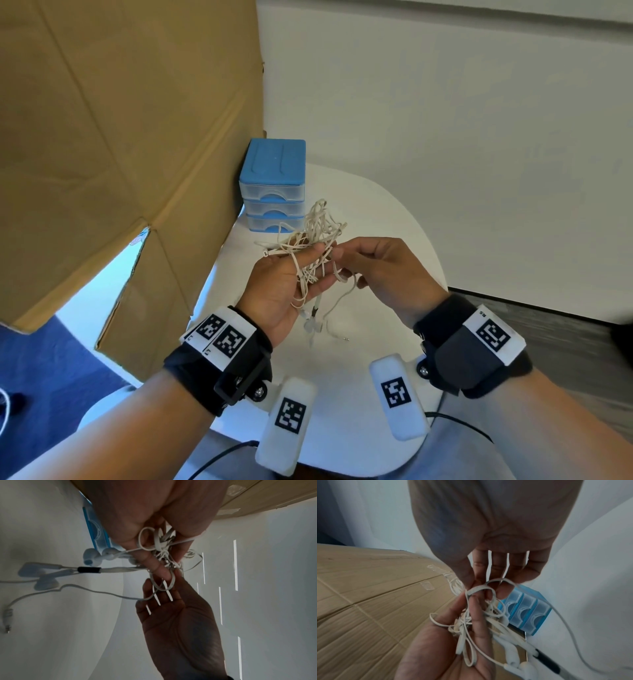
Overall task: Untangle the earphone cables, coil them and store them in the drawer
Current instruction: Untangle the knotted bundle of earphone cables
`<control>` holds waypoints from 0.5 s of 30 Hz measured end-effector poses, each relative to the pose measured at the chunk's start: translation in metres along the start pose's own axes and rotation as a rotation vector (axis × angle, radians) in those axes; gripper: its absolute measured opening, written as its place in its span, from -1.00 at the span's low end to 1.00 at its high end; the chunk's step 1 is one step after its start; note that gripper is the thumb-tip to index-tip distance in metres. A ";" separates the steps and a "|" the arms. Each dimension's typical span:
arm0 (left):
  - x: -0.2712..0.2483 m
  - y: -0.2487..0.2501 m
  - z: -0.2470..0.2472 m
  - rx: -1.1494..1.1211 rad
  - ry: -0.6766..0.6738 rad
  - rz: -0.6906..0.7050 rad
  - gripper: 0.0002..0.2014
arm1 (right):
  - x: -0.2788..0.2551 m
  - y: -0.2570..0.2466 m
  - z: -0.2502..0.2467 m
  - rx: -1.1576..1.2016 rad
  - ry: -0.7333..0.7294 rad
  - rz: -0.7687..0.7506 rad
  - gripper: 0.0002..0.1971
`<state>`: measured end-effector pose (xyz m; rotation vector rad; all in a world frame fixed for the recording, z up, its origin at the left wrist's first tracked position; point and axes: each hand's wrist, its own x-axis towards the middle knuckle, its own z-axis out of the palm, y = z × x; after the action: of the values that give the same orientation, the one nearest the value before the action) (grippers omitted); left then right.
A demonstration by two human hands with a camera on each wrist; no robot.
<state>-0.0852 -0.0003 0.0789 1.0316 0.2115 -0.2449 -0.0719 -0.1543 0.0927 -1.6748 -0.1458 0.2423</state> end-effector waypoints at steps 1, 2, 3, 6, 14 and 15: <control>0.000 0.001 0.000 -0.003 -0.005 -0.013 -0.81 | 0.000 -0.001 0.000 0.004 0.013 -0.005 -0.85; 0.000 0.001 0.000 -0.006 -0.004 -0.023 -0.81 | 0.000 -0.001 0.000 0.004 0.030 -0.010 -0.86; 0.000 0.001 0.000 -0.009 0.004 -0.027 -0.81 | 0.001 -0.001 0.001 -0.004 0.055 -0.018 -0.88; -0.001 0.000 0.002 -0.015 0.029 -0.016 -0.80 | 0.003 0.001 0.002 -0.103 0.188 -0.110 -0.96; -0.003 0.000 0.002 -0.001 0.049 0.022 -0.74 | 0.005 -0.004 -0.002 -0.369 0.269 -0.317 -0.81; -0.003 0.000 0.002 0.006 0.051 0.026 -0.74 | 0.006 -0.004 -0.003 -0.390 0.257 -0.325 -0.80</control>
<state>-0.0881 -0.0022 0.0806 1.0466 0.2433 -0.1963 -0.0657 -0.1552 0.0965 -2.0191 -0.2819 -0.2626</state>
